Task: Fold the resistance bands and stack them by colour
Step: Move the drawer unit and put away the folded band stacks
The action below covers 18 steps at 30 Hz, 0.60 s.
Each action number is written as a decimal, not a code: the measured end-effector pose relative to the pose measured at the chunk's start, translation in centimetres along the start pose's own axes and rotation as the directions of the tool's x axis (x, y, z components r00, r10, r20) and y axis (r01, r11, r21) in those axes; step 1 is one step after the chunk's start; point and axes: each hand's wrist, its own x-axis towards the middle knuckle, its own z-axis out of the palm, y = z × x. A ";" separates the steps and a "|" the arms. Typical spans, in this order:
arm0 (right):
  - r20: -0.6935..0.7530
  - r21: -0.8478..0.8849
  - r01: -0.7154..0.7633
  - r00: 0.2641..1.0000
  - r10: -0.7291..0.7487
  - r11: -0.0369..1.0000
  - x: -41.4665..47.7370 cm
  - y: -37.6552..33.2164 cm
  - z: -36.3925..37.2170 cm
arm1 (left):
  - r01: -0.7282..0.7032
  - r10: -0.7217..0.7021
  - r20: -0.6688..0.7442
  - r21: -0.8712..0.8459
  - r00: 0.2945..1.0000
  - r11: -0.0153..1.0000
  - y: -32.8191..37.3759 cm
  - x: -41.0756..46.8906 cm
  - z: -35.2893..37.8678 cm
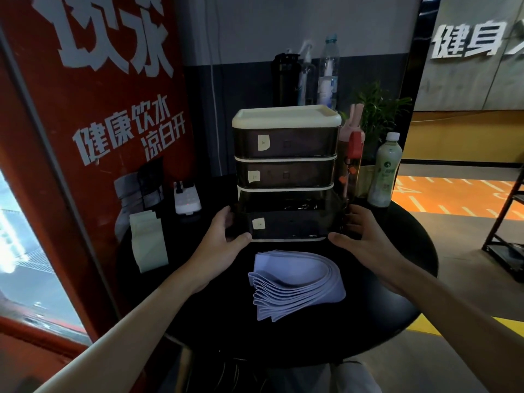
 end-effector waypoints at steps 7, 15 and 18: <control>0.190 -0.155 0.134 0.976 -0.103 0.979 -3.4 1.3 -0.6 | -0.249 0.223 0.131 0.241 0.966 0.938 -0.5 -4.4 0.3; 0.482 -0.391 0.243 0.876 -0.028 0.887 -4.8 1.4 -0.1 | -0.462 0.144 0.537 0.522 0.831 0.717 1.6 -4.4 2.4; 0.439 -0.376 0.258 0.895 -0.074 0.890 -4.4 1.3 0.7 | -0.483 0.113 0.563 0.569 0.818 0.665 1.3 -4.2 2.7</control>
